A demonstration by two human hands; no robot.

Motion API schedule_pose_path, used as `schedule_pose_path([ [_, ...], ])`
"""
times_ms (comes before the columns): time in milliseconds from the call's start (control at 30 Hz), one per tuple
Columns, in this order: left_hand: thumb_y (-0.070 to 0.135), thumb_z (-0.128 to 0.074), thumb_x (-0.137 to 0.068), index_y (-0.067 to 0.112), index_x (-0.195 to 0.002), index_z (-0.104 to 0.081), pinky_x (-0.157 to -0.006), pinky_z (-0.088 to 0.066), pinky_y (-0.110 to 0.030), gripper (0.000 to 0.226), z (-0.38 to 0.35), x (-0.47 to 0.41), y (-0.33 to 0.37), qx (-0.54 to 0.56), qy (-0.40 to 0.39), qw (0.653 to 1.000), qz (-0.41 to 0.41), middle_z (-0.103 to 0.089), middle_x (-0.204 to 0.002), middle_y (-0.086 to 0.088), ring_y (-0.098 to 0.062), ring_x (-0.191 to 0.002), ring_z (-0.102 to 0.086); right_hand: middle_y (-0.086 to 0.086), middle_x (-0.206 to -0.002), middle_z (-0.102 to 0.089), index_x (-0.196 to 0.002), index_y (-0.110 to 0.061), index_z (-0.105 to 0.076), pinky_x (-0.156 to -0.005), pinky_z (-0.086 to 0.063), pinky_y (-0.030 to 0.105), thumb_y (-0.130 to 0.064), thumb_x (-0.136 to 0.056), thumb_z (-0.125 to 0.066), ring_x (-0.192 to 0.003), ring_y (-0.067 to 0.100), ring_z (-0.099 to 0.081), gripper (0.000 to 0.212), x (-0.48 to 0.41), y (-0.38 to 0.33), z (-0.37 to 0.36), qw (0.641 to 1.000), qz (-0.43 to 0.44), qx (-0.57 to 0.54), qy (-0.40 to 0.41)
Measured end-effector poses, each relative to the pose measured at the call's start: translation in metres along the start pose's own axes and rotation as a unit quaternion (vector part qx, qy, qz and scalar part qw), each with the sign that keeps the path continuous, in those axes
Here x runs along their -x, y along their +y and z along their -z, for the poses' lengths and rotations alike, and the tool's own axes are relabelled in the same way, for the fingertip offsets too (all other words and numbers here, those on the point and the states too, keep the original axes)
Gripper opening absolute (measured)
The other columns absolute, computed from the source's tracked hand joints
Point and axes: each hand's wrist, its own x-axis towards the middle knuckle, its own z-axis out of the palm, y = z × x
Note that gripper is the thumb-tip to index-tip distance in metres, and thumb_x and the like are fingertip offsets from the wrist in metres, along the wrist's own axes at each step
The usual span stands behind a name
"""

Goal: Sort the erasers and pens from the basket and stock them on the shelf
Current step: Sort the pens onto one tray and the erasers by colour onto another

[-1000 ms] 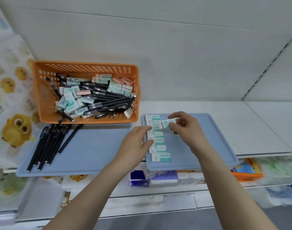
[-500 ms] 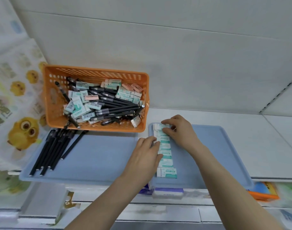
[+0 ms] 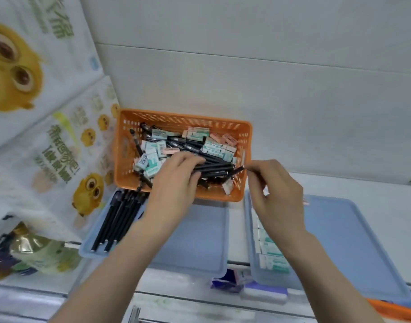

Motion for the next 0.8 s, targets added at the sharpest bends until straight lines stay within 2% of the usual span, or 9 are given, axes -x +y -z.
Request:
schedule_pose_path([
  [67, 0.009, -0.063, -0.089, 0.011, -0.124, -0.063, -0.096, -0.043, -0.031, 0.035, 0.009, -0.026, -0.02, -0.061, -0.016, 0.998, -0.013, -0.059, -0.122, -0.004, -0.021, -0.112, -0.055, 0.007, -0.096, -0.065, -0.109, -0.006, -0.066, -0.067, -0.044, 0.027, 0.007, -0.086, -0.06, -0.082, 0.021, -0.06, 0.027, -0.019, -0.019, -0.02, 0.997, 0.044, 0.035, -0.044],
  [133, 0.006, -0.062, -0.089, 0.008, -0.129, -0.06, -0.099, -0.043, -0.036, 0.041, 0.009, -0.051, -0.037, -0.1, -0.045, 0.994, -0.025, -0.057, -0.128, -0.009, -0.027, -0.117, -0.054, 0.013, -0.114, -0.063, -0.124, -0.005, -0.058, -0.079, -0.047, 0.035, 0.012, -0.08, -0.056, -0.102, 0.031, -0.06, 0.047, -0.042, -0.032, -0.044, 0.986, 0.017, 0.096, -0.137],
  [200, 0.004, -0.059, -0.09, 0.007, -0.135, -0.054, -0.097, -0.043, -0.038, 0.046, 0.002, -0.073, -0.05, -0.124, -0.078, 0.988, -0.039, -0.055, -0.131, -0.014, -0.031, -0.119, -0.053, 0.015, -0.13, -0.053, -0.137, -0.004, -0.044, -0.095, -0.041, 0.035, 0.01, -0.079, -0.054, -0.119, 0.031, -0.05, 0.06, -0.065, -0.039, -0.067, 0.958, -0.034, 0.173, -0.228],
  [300, 0.005, -0.052, -0.095, 0.009, -0.141, -0.046, -0.096, -0.041, -0.038, 0.047, -0.011, -0.095, -0.06, -0.158, -0.12, 0.979, -0.055, -0.057, -0.128, -0.016, -0.035, -0.117, -0.052, 0.019, -0.132, -0.046, -0.136, 0.001, -0.035, -0.102, -0.04, 0.04, 0.001, -0.083, -0.056, -0.12, 0.034, -0.046, 0.057, -0.085, -0.03, -0.095, 0.899, -0.093, 0.29, -0.314],
  [400, 0.009, -0.05, -0.096, 0.013, -0.145, -0.041, -0.097, -0.04, -0.038, 0.05, -0.022, -0.107, -0.063, -0.229, -0.13, 0.962, -0.066, -0.06, -0.128, -0.013, -0.034, -0.116, -0.053, 0.025, -0.133, -0.044, -0.136, -0.001, -0.034, -0.104, -0.039, 0.041, -0.005, -0.086, -0.055, -0.121, 0.038, -0.044, 0.055, -0.088, -0.016, -0.113, 0.877, -0.177, 0.303, -0.33],
  [500, 0.016, -0.053, -0.096, 0.016, -0.146, -0.038, -0.099, -0.037, -0.039, 0.052, -0.029, -0.109, -0.063, -0.287, -0.127, 0.947, -0.07, -0.057, -0.133, -0.01, -0.031, -0.121, -0.052, 0.02, -0.128, -0.051, -0.133, -0.003, -0.036, -0.105, -0.032, 0.043, -0.009, -0.086, -0.054, -0.117, 0.037, -0.047, 0.051, -0.086, -0.005, -0.123, 0.866, -0.149, 0.339, -0.338],
  [633, 0.022, -0.057, -0.094, 0.018, -0.132, -0.053, -0.094, -0.036, -0.04, 0.038, -0.037, -0.107, -0.062, -0.326, -0.132, 0.933, -0.074, -0.049, -0.139, -0.012, -0.03, -0.12, -0.051, 0.012, -0.124, -0.057, -0.127, -0.009, -0.046, -0.104, -0.026, 0.041, -0.021, -0.092, -0.053, -0.115, 0.032, -0.049, 0.037, -0.088, 0.007, -0.122, 0.871, -0.128, 0.336, -0.335],
  [700, 0.024, -0.053, -0.096, 0.018, -0.126, -0.056, -0.091, -0.035, -0.04, 0.031, -0.04, -0.108, -0.06, -0.318, -0.134, 0.937, -0.062, -0.051, -0.136, -0.012, -0.03, -0.117, -0.053, 0.012, -0.126, -0.056, -0.126, -0.012, -0.049, -0.103, -0.028, 0.039, -0.025, -0.094, -0.053, -0.117, 0.032, -0.046, 0.035, -0.09, 0.011, -0.12, 0.88, -0.14, 0.305, -0.336],
  [800, 0.028, -0.05, -0.098, 0.016, -0.127, -0.051, -0.09, -0.034, -0.039, 0.032, -0.04, -0.108, -0.06, -0.301, -0.124, 0.944, -0.051, -0.059, -0.128, -0.008, -0.028, -0.114, -0.056, 0.013, -0.13, -0.054, -0.129, -0.012, -0.047, -0.101, -0.034, 0.036, -0.027, -0.096, -0.053, -0.118, 0.033, -0.046, 0.037, -0.092, 0.009, -0.115, 0.889, -0.146, 0.271, -0.338],
])
